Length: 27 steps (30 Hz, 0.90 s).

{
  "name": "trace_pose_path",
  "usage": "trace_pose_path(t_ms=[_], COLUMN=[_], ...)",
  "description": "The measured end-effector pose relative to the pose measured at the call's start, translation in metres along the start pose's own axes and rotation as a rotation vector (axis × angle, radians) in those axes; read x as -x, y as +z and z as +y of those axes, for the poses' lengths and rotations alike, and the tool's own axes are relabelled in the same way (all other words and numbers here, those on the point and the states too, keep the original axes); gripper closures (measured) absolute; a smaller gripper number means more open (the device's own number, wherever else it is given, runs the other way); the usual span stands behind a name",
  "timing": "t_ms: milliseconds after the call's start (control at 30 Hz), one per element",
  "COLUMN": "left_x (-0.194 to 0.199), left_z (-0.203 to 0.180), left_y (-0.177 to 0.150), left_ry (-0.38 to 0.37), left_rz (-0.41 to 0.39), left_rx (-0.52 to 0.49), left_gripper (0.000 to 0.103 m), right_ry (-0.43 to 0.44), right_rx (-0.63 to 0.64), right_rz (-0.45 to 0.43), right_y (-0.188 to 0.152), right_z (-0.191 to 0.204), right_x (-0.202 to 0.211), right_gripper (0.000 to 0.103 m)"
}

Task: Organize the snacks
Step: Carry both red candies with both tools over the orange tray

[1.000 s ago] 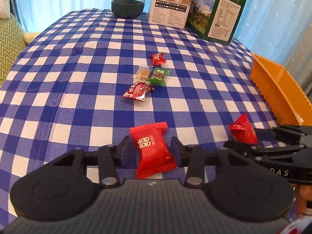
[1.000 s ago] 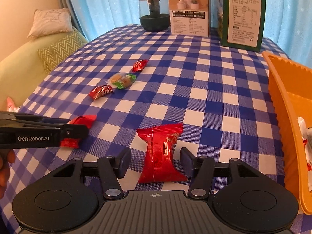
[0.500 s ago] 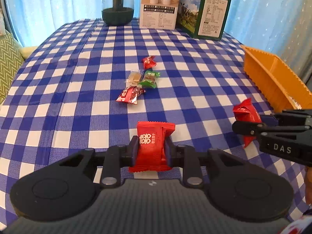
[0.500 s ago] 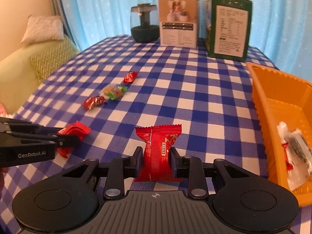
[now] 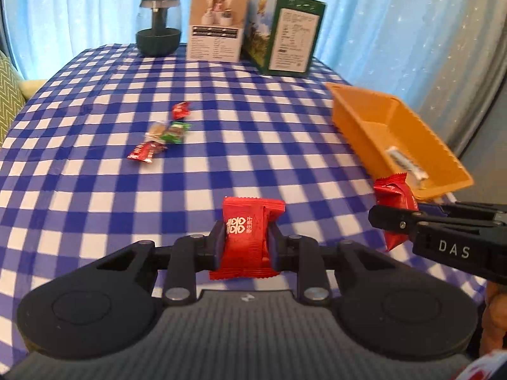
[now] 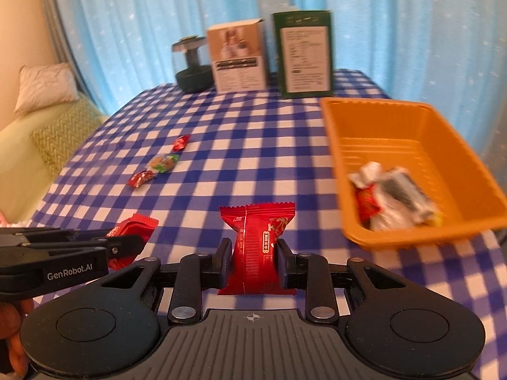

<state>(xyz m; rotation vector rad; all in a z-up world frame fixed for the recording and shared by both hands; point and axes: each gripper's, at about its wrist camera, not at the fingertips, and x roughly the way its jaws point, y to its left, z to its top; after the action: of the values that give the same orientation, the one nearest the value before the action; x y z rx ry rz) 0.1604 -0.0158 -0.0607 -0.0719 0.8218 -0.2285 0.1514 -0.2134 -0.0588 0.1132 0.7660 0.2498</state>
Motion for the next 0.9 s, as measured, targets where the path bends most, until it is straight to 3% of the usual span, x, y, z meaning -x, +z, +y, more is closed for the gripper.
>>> trace_pose_path(t_ms=[400,900], left_x=[0.045,0.053], left_z=[-0.054,-0.097], left_y=[-0.007,0.01], left_ry=[-0.058,-0.113], left_rz=[-0.022,-0.026], left_rx=[-0.006,-0.044], left_gripper=[0.079,0.079], right_ry=[-0.087,-0.172], right_rx=[-0.049,-0.102], right_rz=[-0.067,-0.093], right_y=[-0.006,0.004], right_z=[-0.022,-0.055], right_x=[0.079,0.107], right_gripper=[0.074,0.074])
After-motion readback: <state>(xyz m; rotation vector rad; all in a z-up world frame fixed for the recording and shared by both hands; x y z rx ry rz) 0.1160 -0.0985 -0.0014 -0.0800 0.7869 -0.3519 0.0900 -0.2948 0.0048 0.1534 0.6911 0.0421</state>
